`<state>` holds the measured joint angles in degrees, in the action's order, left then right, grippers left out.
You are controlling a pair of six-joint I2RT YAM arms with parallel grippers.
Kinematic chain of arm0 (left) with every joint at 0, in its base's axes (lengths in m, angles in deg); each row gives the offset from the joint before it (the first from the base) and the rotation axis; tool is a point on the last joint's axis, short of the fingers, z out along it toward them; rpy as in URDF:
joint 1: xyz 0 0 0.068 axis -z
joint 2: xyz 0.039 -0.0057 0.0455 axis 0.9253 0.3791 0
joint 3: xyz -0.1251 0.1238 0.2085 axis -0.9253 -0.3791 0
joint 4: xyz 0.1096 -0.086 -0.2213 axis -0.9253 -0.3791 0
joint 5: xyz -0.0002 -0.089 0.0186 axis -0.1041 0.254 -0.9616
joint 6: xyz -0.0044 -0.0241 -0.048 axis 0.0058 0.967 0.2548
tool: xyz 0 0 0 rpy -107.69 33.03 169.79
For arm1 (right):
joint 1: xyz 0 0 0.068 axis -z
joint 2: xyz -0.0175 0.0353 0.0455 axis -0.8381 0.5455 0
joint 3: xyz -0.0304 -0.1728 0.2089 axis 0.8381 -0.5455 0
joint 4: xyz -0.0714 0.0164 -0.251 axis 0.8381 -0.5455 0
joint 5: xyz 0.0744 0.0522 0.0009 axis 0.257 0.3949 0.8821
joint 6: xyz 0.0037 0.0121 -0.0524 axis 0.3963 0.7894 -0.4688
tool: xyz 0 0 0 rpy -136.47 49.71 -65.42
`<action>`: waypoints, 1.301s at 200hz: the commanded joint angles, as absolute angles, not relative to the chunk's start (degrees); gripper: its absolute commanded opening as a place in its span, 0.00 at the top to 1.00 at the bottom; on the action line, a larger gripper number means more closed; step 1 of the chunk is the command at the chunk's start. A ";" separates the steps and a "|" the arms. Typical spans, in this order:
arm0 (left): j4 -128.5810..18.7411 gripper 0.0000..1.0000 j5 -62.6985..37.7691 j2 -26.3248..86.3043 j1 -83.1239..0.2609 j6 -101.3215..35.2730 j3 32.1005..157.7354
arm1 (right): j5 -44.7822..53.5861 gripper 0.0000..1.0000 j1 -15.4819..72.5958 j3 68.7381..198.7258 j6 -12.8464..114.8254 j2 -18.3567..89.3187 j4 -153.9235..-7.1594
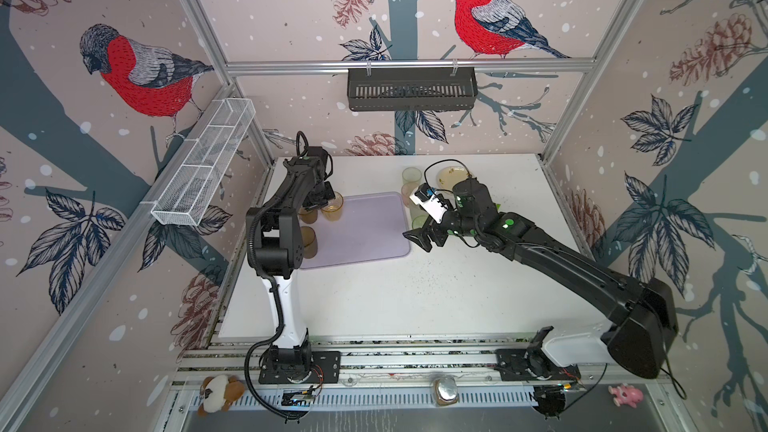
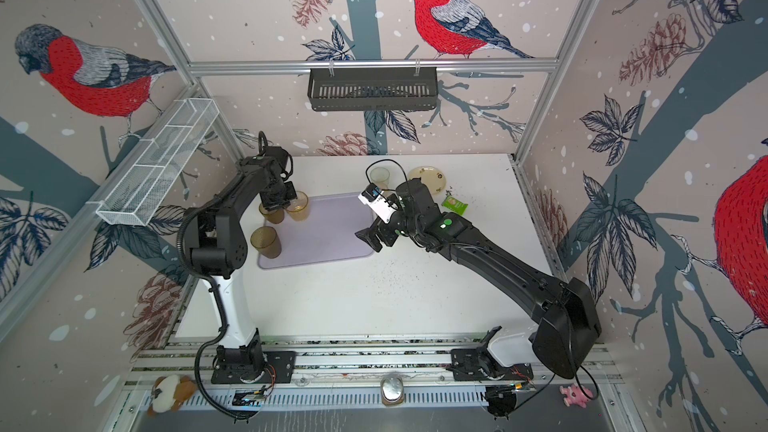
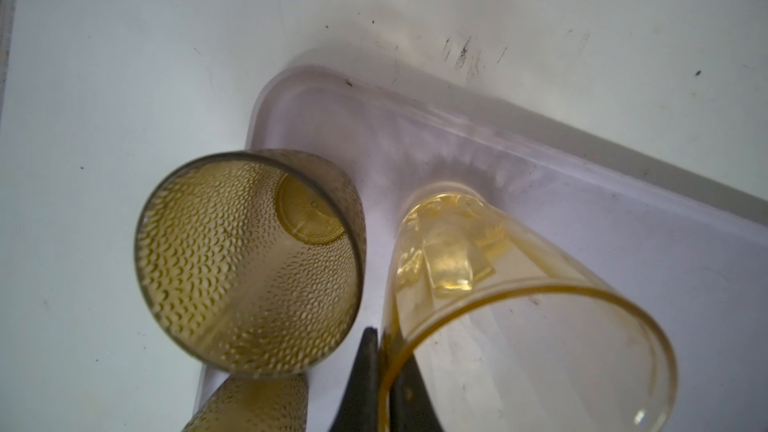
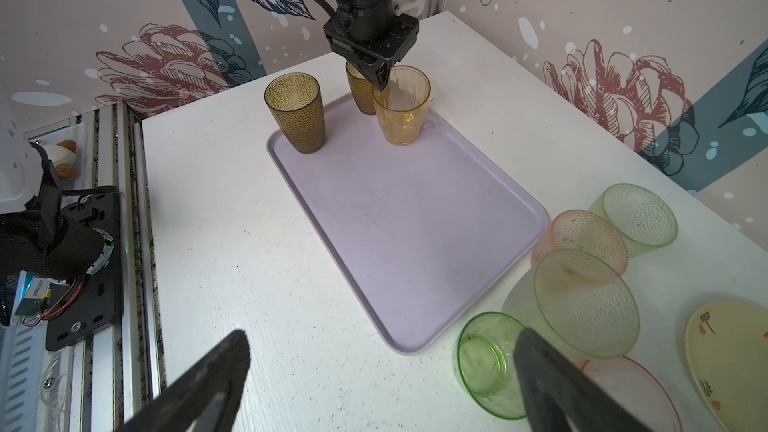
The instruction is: Place the glasses into the tray
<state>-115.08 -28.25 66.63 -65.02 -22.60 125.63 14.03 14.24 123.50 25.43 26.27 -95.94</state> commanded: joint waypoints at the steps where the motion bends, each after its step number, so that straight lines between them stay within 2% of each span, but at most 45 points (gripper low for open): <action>1: -115.30 1.00 -28.86 66.24 -65.09 -22.78 125.36 | 14.34 0.00 14.15 123.42 24.78 25.78 -94.88; 48: -114.93 1.00 -28.72 66.24 -65.10 -22.69 124.81 | 14.30 0.01 14.18 123.45 24.77 25.55 -94.84; 208: -115.13 0.85 -28.69 66.41 -65.25 -22.60 125.88 | 13.16 0.01 14.21 122.92 24.63 24.72 -94.41; 260: -115.39 0.84 -28.69 66.41 -65.17 -22.55 126.38 | 12.45 0.01 14.15 122.74 24.50 24.31 -94.14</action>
<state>-113.90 -28.05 66.48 -65.04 -22.60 125.61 13.31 14.24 122.78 25.41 24.65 -95.85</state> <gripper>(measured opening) 0.162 0.995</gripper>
